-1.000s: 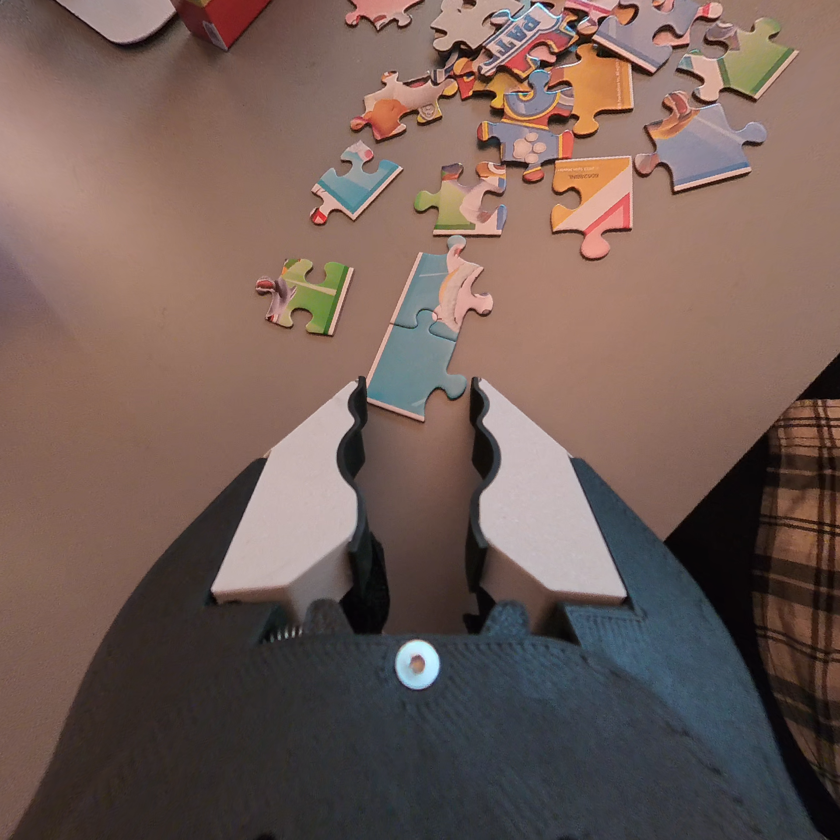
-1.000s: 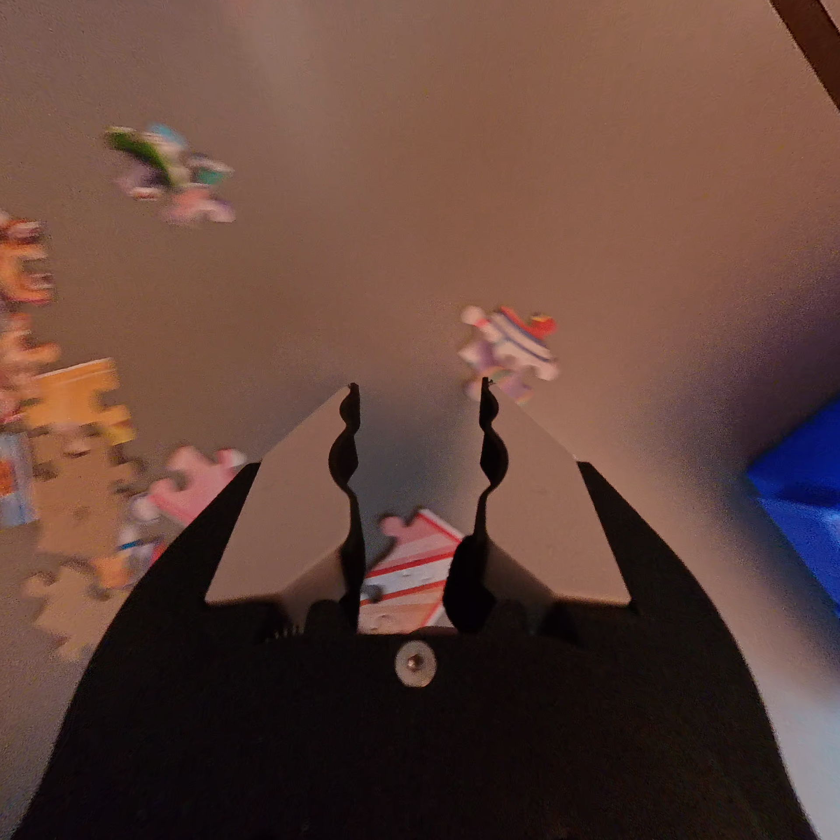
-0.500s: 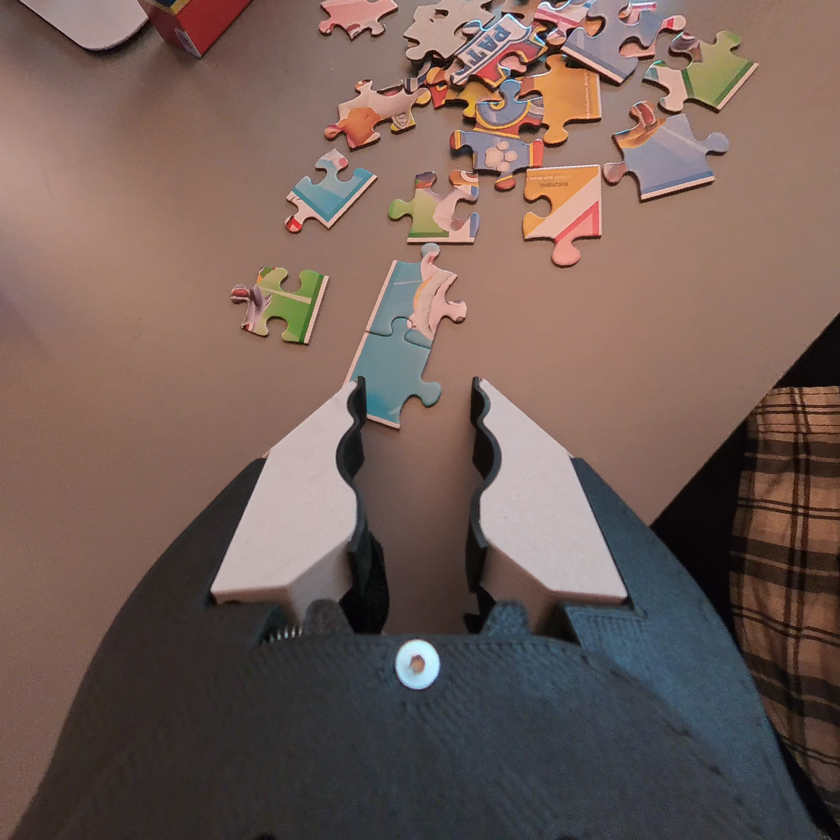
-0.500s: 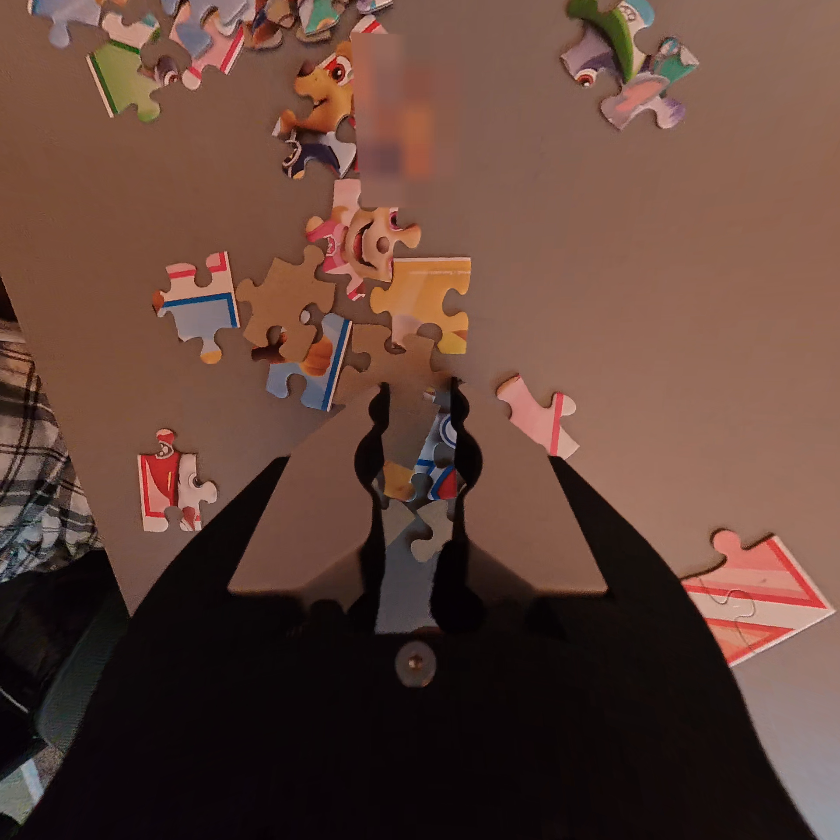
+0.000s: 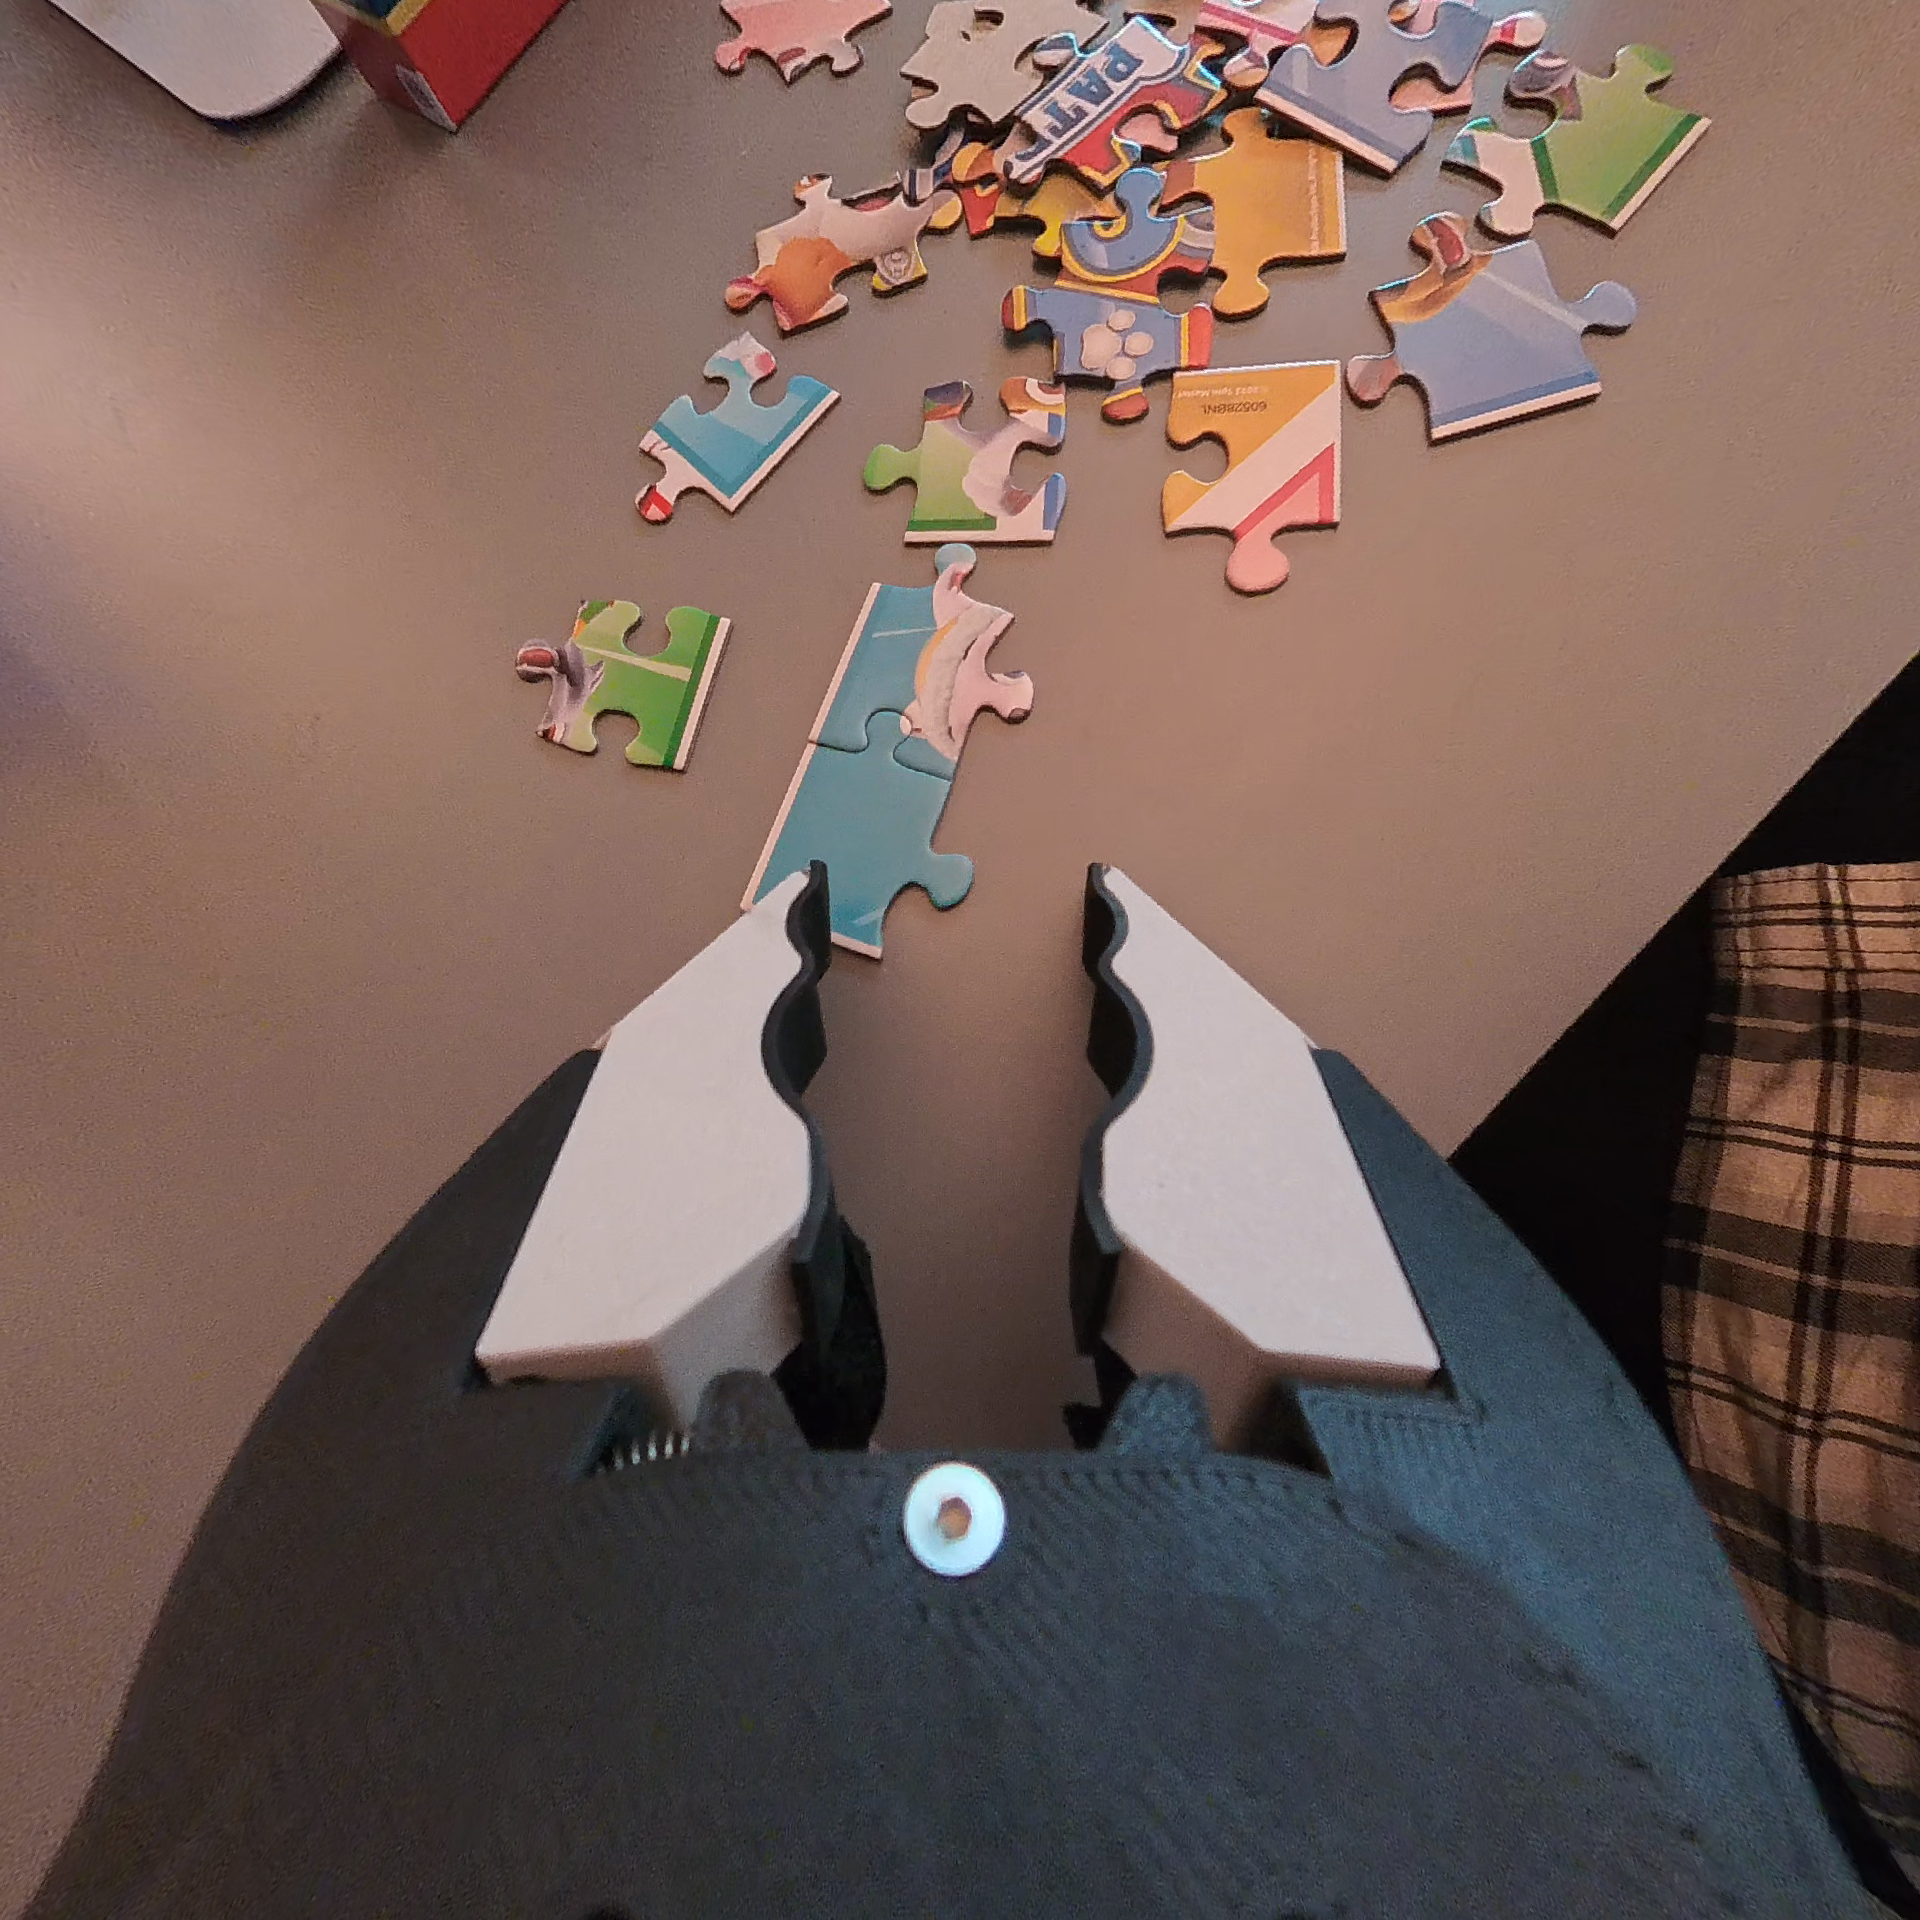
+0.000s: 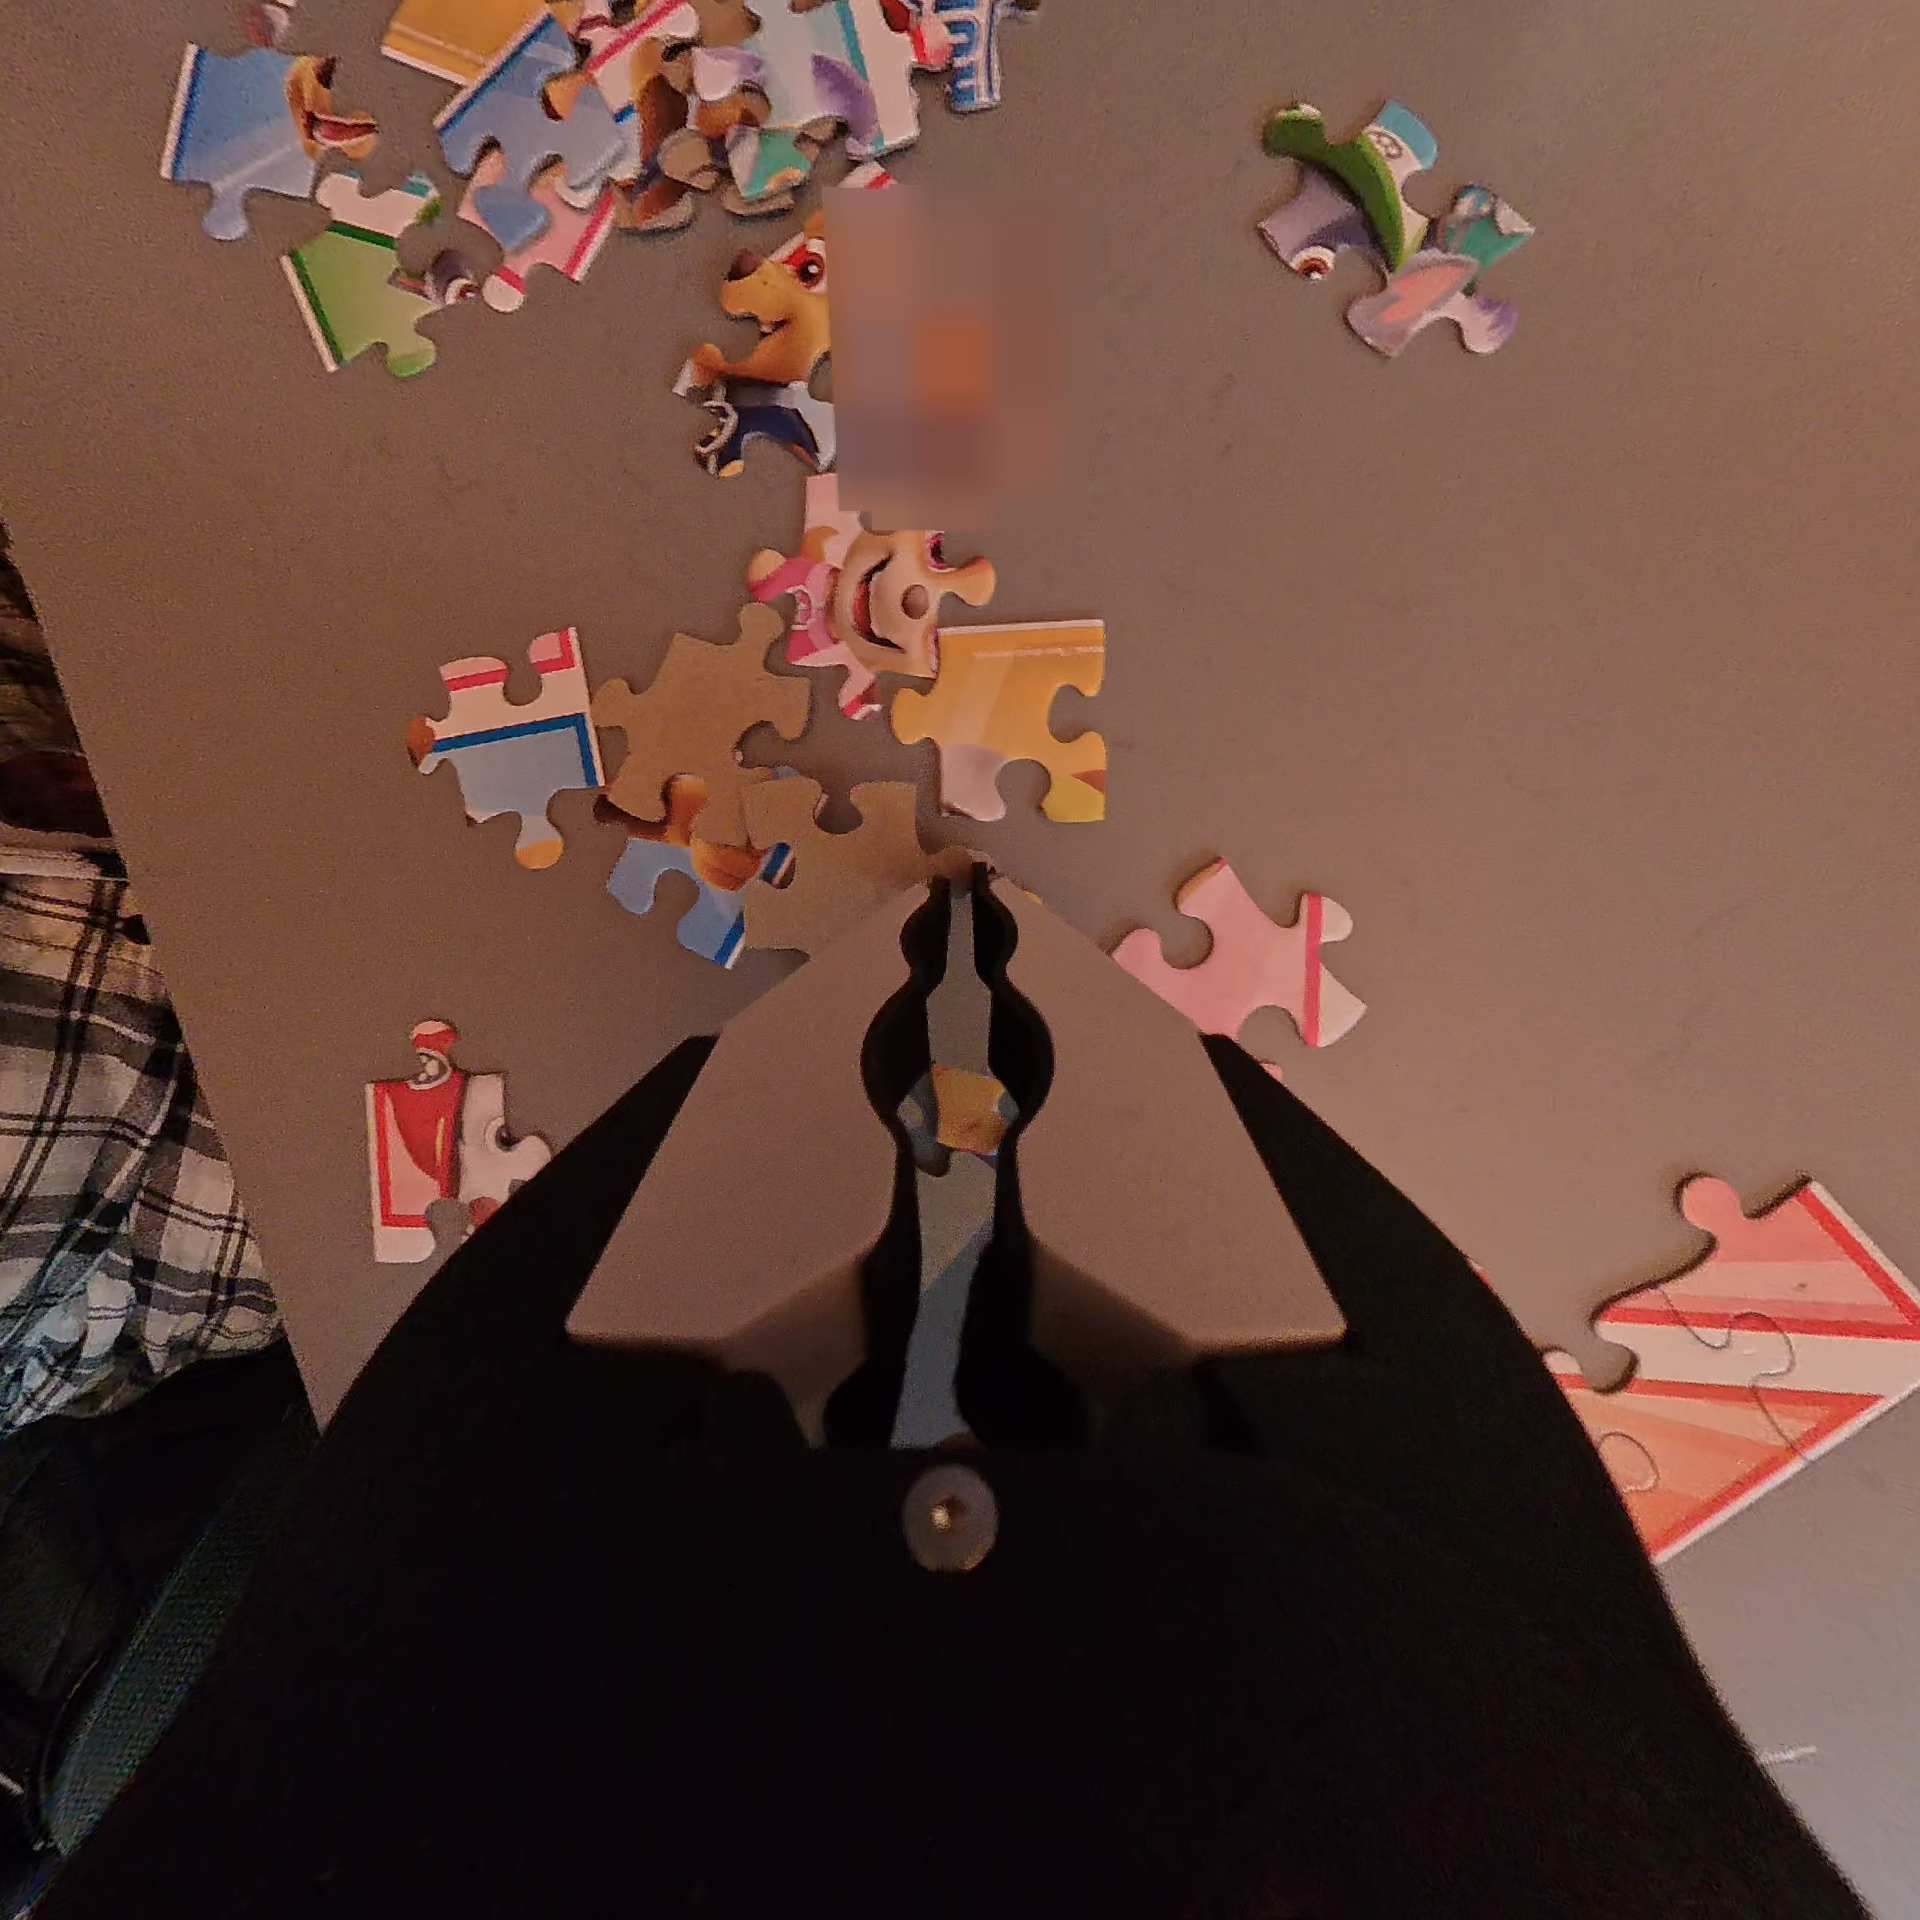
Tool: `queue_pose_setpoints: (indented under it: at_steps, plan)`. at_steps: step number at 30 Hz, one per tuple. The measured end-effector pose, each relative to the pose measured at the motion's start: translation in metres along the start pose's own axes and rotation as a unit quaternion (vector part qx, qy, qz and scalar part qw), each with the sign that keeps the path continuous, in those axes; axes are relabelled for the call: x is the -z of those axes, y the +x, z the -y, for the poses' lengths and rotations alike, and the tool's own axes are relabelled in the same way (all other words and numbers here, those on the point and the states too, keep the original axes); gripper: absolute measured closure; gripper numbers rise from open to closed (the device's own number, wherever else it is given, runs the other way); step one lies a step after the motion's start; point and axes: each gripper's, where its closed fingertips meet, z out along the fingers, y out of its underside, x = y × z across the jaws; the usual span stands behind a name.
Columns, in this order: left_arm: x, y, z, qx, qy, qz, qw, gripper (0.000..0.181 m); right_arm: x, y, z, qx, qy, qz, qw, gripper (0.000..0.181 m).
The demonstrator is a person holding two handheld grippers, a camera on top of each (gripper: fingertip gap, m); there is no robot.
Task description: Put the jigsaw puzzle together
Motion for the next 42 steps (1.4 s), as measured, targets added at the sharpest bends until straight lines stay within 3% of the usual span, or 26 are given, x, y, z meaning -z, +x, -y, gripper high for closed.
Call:
queue_pose_setpoints:
  at_steps: [4, 10, 13, 21, 25, 29, 33, 35, 40, 42]
  plan:
    - [0.002, 0.002, 0.004, -0.004, 0.004, 0.003, 1.000, 0.133, 0.002, -0.011, 0.000, 0.009, 0.009, 0.002, 1.000, 0.179]
    - [0.000, 0.004, 0.005, -0.005, 0.002, 0.002, 1.000, 0.133, -0.004, -0.025, -0.007, 0.029, -0.014, 0.000, 0.999, 0.136]
    - [-0.001, 0.006, 0.006, -0.007, 0.002, 0.001, 1.000, 0.133, -0.009, -0.027, -0.006, 0.036, -0.016, -0.004, 0.999, 0.137]
    - [0.007, 0.006, 0.012, -0.009, 0.012, 0.012, 1.000, 0.133, -0.011, -0.033, -0.002, 0.037, 0.009, -0.017, 0.999, 0.160]
    - [0.018, 0.016, 0.040, -0.030, 0.053, 0.013, 0.998, 0.134, -0.012, -0.035, 0.001, 0.035, 0.021, -0.032, 0.999, 0.162]
    - [0.005, 0.065, 0.086, -0.086, 0.087, -0.046, 0.991, 0.134, -0.010, -0.025, 0.013, 0.033, 0.049, -0.074, 0.995, 0.181]
    - [-0.023, 0.119, 0.120, -0.147, 0.096, -0.109, 0.978, 0.134, -0.008, -0.005, 0.020, 0.024, 0.056, -0.139, 0.988, 0.181]
    - [-0.035, 0.148, 0.136, -0.175, 0.100, -0.144, 0.969, 0.134, -0.002, -0.017, 0.026, 0.024, 0.072, -0.108, 0.991, 0.181]
    - [-0.077, 0.200, 0.157, -0.236, 0.071, -0.202, 0.948, 0.135, 0.000, -0.063, 0.008, 0.045, 0.031, -0.033, 0.998, 0.150]
    - [-0.094, 0.215, 0.159, -0.250, 0.047, -0.221, 0.941, 0.131, -0.002, -0.072, 0.004, 0.054, 0.026, -0.040, 0.997, 0.148]
